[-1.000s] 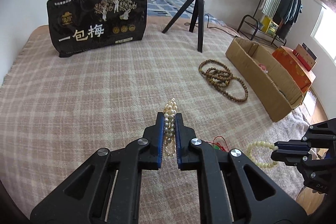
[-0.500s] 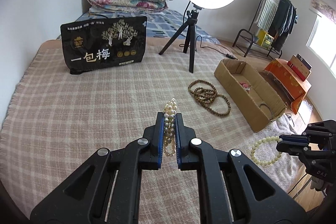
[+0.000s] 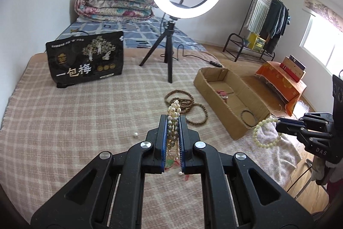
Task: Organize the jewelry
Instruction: 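Carry the necklace into the box and open the left tool while the right releases the bracelet there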
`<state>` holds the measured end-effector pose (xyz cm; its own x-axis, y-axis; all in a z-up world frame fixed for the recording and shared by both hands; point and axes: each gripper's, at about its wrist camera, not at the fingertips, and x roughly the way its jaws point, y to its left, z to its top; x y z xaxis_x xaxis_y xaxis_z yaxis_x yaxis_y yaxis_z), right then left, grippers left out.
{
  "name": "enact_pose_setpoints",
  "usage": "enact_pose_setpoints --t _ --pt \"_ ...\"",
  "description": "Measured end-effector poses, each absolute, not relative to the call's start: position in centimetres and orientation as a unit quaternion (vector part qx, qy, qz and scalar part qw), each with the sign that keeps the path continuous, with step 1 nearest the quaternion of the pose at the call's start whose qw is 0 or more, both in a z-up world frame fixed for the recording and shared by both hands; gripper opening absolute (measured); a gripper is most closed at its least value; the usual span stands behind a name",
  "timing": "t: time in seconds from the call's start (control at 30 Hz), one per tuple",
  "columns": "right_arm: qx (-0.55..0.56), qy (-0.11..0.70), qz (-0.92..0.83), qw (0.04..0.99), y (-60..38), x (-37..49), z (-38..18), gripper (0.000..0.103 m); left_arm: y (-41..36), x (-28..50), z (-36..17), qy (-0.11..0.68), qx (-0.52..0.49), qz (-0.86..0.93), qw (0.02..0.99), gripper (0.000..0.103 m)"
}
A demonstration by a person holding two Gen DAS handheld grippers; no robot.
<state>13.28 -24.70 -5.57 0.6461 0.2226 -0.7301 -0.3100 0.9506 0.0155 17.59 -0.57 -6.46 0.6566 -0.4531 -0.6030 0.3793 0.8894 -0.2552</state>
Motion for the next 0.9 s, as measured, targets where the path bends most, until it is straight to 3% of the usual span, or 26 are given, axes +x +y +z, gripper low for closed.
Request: enact_pose_setpoints --t 0.9 --pt "-0.014 0.38 0.078 0.922 -35.8 17.6 -4.9 0.005 -14.3 19.9 -6.0 0.348 -0.028 -0.316 0.882 0.007"
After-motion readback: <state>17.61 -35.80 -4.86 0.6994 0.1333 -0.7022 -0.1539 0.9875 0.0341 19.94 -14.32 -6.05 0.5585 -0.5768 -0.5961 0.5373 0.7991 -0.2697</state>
